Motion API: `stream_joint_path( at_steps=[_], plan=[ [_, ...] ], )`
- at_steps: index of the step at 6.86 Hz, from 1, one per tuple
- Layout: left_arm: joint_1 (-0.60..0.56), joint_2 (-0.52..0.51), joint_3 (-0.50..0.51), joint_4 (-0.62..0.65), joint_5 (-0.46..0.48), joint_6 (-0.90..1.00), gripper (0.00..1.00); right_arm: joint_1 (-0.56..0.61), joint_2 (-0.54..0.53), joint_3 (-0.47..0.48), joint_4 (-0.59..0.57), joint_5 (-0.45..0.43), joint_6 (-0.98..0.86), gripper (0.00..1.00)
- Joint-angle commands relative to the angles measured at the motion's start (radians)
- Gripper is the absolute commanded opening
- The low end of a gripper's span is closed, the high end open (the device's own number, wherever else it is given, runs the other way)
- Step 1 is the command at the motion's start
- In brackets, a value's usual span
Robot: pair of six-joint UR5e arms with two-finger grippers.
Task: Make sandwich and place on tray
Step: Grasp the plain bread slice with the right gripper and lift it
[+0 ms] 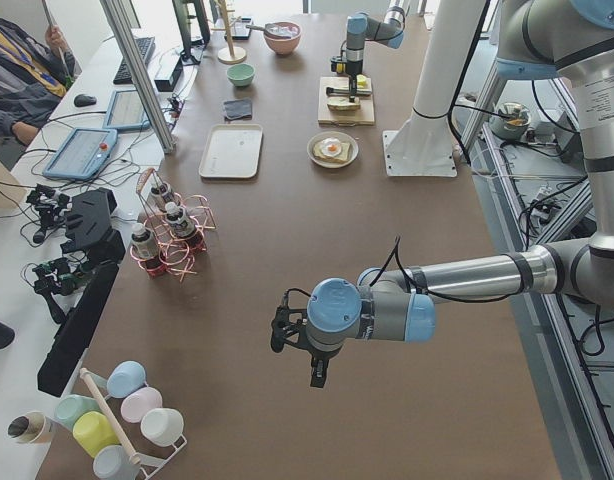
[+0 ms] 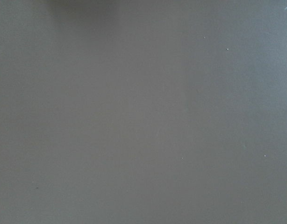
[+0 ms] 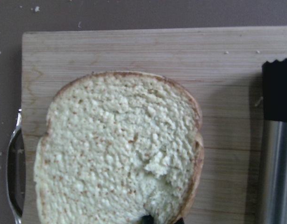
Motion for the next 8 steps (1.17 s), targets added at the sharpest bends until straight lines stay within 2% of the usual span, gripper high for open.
stream_joint_path(
  at_steps=[1,2,3,8],
  plan=[
    [0.0,0.002,0.001,-0.002,-0.015,0.001,0.97,0.025,0.012,0.011,0.0,0.009,0.0,0.0],
    [0.0,0.003,0.002,-0.002,-0.015,0.0,0.97,0.053,0.019,0.025,0.005,0.058,-0.002,0.0],
    [0.0,0.002,0.002,0.0,-0.015,0.0,0.97,0.061,0.076,0.011,0.002,0.072,-0.002,0.0],
    [0.0,0.002,0.001,-0.002,-0.027,0.0,0.97,0.091,0.222,-0.012,0.035,0.088,0.011,0.0]
  ],
)
